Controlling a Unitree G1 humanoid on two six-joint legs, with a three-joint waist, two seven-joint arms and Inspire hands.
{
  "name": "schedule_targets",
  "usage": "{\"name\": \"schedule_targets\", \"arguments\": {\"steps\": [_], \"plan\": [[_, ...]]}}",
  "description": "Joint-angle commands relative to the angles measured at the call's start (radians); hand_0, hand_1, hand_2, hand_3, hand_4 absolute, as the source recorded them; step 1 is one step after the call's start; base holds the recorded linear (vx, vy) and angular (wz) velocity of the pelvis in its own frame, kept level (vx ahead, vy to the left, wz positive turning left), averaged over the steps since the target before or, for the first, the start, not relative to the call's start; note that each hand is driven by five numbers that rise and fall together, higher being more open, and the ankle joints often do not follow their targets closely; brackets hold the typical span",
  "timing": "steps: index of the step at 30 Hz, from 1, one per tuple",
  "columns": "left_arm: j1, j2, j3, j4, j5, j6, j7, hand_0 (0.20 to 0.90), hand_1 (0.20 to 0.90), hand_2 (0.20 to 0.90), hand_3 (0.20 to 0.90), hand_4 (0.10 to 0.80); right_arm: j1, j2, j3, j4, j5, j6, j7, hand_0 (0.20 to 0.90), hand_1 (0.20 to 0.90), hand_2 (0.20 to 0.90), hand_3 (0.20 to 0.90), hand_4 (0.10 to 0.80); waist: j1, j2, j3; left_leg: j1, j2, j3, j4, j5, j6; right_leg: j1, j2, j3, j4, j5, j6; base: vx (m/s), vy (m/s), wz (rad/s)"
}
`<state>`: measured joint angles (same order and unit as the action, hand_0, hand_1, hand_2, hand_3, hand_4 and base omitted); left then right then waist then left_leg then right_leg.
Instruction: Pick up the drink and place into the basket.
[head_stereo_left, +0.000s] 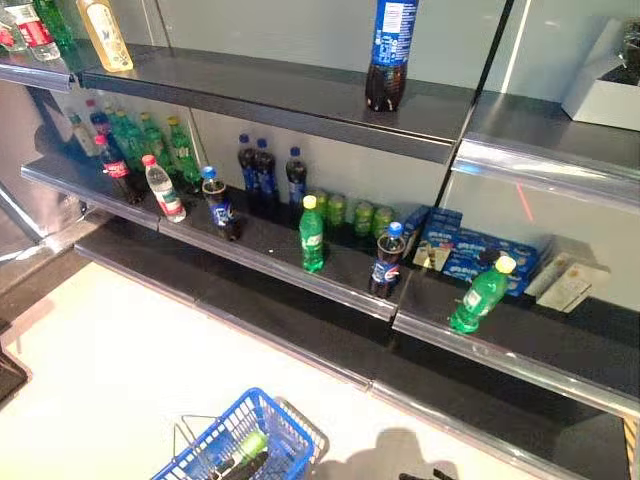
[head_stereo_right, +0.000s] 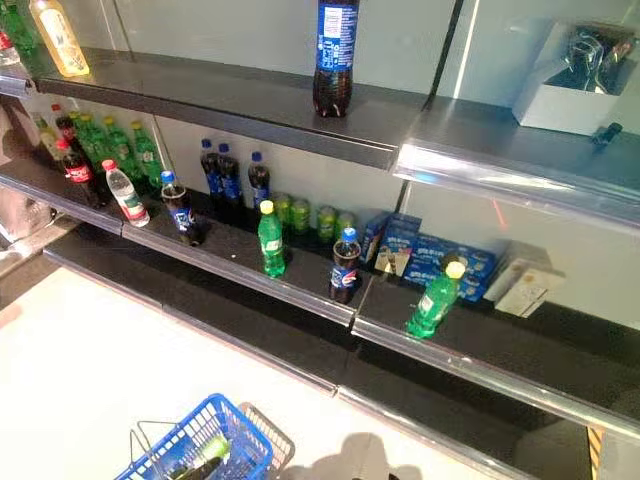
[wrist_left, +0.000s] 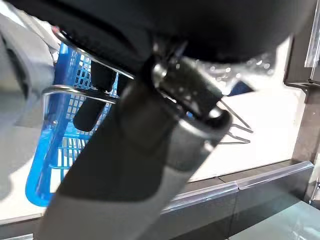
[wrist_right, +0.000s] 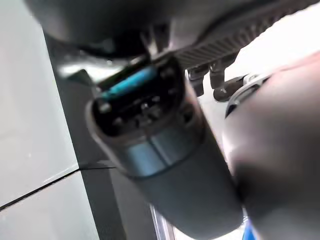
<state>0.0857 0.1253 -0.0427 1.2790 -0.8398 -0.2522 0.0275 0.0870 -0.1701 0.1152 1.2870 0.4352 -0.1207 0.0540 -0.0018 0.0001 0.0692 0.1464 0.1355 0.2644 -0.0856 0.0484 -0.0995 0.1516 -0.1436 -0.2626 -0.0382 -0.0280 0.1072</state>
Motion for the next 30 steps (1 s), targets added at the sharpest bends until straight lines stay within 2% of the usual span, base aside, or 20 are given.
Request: {"name": "schedule_targets", "arguments": {"steps": [1, 12, 18, 23, 25, 27, 29, 30], "plan": [[-0.096, 0.009, 0.011, -0.016, 0.039, -0.084, -0.040, 0.300, 0.300, 0.300, 0.200, 0.100, -0.059, -0.004, 0.003, 0.061, -0.003, 0.000, -0.005, 0.900, 0.900, 0.900, 0.900, 0.800, 0.019, -0.003, 0.036, 0.025, 0.055, -0.023, 0.009, -0.026, -0.014, -0.020, -0.126, -0.033, -0.013, 0.111, 0.067, 0.000, 0.000, 0.00], [-0.098, 0.013, 0.014, -0.020, 0.028, -0.075, -0.048, 0.300, 0.300, 0.300, 0.200, 0.100, -0.063, -0.010, 0.010, 0.051, -0.018, -0.009, -0.016, 0.900, 0.900, 0.900, 0.900, 0.800, 0.022, -0.006, 0.037, 0.024, 0.057, -0.023, 0.010, -0.023, -0.015, -0.018, -0.123, -0.032, -0.013, 0.110, 0.066, 0.000, 0.000, 0.00], [-0.096, 0.015, 0.018, -0.027, 0.034, -0.070, -0.039, 0.300, 0.300, 0.300, 0.200, 0.100, -0.062, -0.009, 0.029, 0.020, -0.052, -0.056, -0.029, 0.900, 0.900, 0.900, 0.900, 0.800, 0.022, -0.010, 0.040, 0.023, 0.060, -0.025, 0.011, -0.024, -0.016, -0.022, -0.122, -0.029, -0.009, 0.109, 0.067, 0.000, 0.000, 0.00], [-0.095, 0.014, 0.010, -0.043, 0.041, -0.065, -0.023, 0.300, 0.300, 0.300, 0.200, 0.100, -0.064, -0.012, 0.069, -0.040, -0.074, -0.139, -0.037, 0.900, 0.900, 0.900, 0.900, 0.800, 0.023, -0.014, 0.041, 0.021, 0.060, -0.029, 0.014, -0.025, -0.016, -0.022, -0.122, -0.027, -0.009, 0.109, 0.067, 0.000, 0.000, 0.00], [-0.092, 0.017, 0.004, -0.066, 0.045, -0.054, -0.005, 0.300, 0.300, 0.300, 0.200, 0.100, -0.063, -0.018, 0.092, -0.118, -0.071, -0.184, -0.045, 0.900, 0.900, 0.900, 0.900, 0.800, 0.021, -0.018, 0.045, 0.020, 0.062, -0.029, 0.016, -0.024, -0.017, -0.024, -0.123, -0.024, -0.006, 0.110, 0.069, 0.000, 0.000, 0.00], [-0.088, 0.020, 0.005, -0.089, 0.051, -0.041, 0.009, 0.300, 0.300, 0.300, 0.200, 0.100, -0.058, -0.023, 0.108, -0.187, -0.080, -0.193, -0.070, 0.900, 0.900, 0.900, 0.900, 0.800, 0.020, -0.020, 0.046, 0.018, 0.063, -0.029, 0.017, -0.023, -0.017, -0.026, -0.123, -0.023, -0.006, 0.111, 0.070, -0.017, -0.014, 0.00], [-0.074, 0.025, 0.002, -0.140, 0.060, -0.021, 0.031, 0.300, 0.300, 0.300, 0.200, 0.100, -0.045, -0.051, 0.146, -0.399, -0.083, -0.168, -0.127, 0.900, 0.900, 0.900, 0.900, 0.800, 0.016, -0.025, 0.051, 0.015, 0.064, -0.029, 0.019, -0.024, -0.016, -0.030, -0.124, -0.021, -0.006, 0.114, 0.071, -0.036, -0.030, -0.01], [-0.070, 0.026, 0.002, -0.148, 0.061, -0.018, 0.034, 0.300, 0.300, 0.300, 0.200, 0.100, -0.041, -0.056, 0.149, -0.423, -0.088, -0.175, -0.131, 0.900, 0.900, 0.900, 0.900, 0.800, 0.015, -0.026, 0.052, 0.015, 0.064, -0.028, 0.020, -0.024, -0.016, -0.031, -0.125, -0.021, -0.006, 0.114, 0.071, 0.000, 0.000, 0.00]]}}
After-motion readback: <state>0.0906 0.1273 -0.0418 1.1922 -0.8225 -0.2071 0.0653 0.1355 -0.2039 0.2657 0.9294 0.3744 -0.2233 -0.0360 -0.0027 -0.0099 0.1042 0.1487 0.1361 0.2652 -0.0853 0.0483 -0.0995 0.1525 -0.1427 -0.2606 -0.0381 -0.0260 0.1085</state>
